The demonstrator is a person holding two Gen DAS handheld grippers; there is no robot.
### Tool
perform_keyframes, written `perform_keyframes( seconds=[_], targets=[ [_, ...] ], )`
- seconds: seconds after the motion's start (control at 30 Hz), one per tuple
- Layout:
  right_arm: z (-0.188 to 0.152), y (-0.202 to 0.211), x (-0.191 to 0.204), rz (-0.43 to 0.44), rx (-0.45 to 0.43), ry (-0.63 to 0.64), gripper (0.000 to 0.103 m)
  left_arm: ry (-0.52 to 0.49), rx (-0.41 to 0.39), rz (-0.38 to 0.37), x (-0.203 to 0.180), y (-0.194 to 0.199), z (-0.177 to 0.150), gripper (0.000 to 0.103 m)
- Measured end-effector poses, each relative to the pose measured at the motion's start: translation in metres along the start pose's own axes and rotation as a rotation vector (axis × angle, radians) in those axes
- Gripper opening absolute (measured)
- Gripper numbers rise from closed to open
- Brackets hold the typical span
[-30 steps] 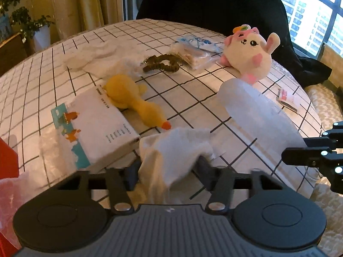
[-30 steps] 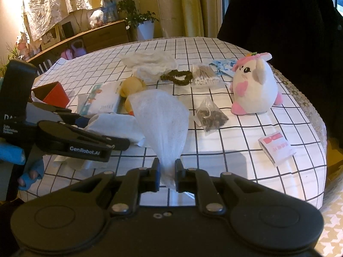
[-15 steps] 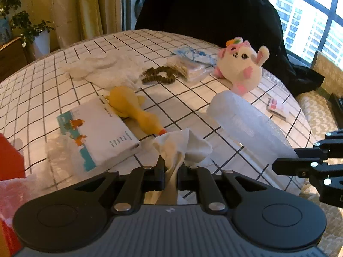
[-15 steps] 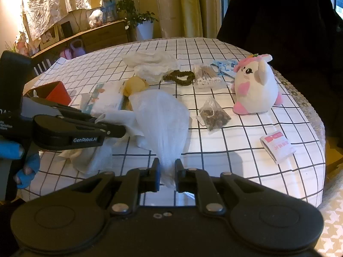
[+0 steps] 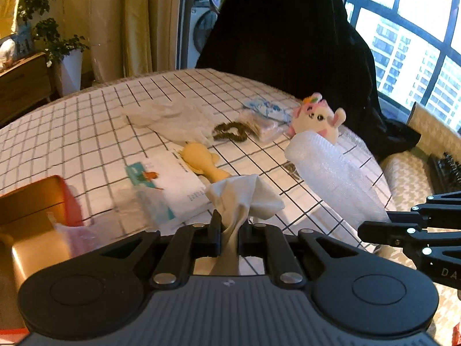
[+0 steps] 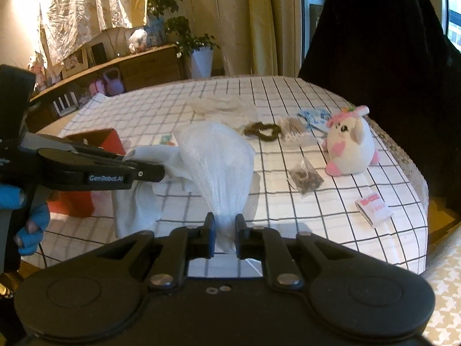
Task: Organize soft objects
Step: 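Carry the cloth and mesh bag over the red tin box with both tools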
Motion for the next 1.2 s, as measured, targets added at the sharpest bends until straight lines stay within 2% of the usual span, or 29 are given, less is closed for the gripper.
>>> perform_keyframes(
  seconds=[0.27, 0.57, 1.0, 1.2],
  targets=[
    [0.017, 0.023, 0.035, 0.048, -0.015, 0.004, 0.012, 0.047, -0.029, 0.026, 0.021, 0.054, 0.003, 0.01],
    [0.028, 0.033, 0.092, 0.103, 0.016, 0.081, 0.012, 0.107, -0.061, 0.109, 0.064, 0.102, 0.011, 0.01],
    [0.054, 0.025, 0.165, 0.213, 0.06, 0.09, 0.012, 0.167, -0.155, 0.208, 0.131, 0.156, 0.03, 0.01],
    [0.07, 0.018, 0.198, 0.253, 0.069, 0.094, 0.012, 0.206, -0.168, 0.26, 0.166, 0.171, 0.029, 0.01]
  ],
)
Point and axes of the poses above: each gripper's, at about its wrist camera, not at the fingertips, and y roughly against the way its jaws point, x to its left, z to its top, the point moved 9 cm from there along -y, roughly the way its jaws point, and after that the axes turned 11 degrees about -z, right-handed, at the moved point
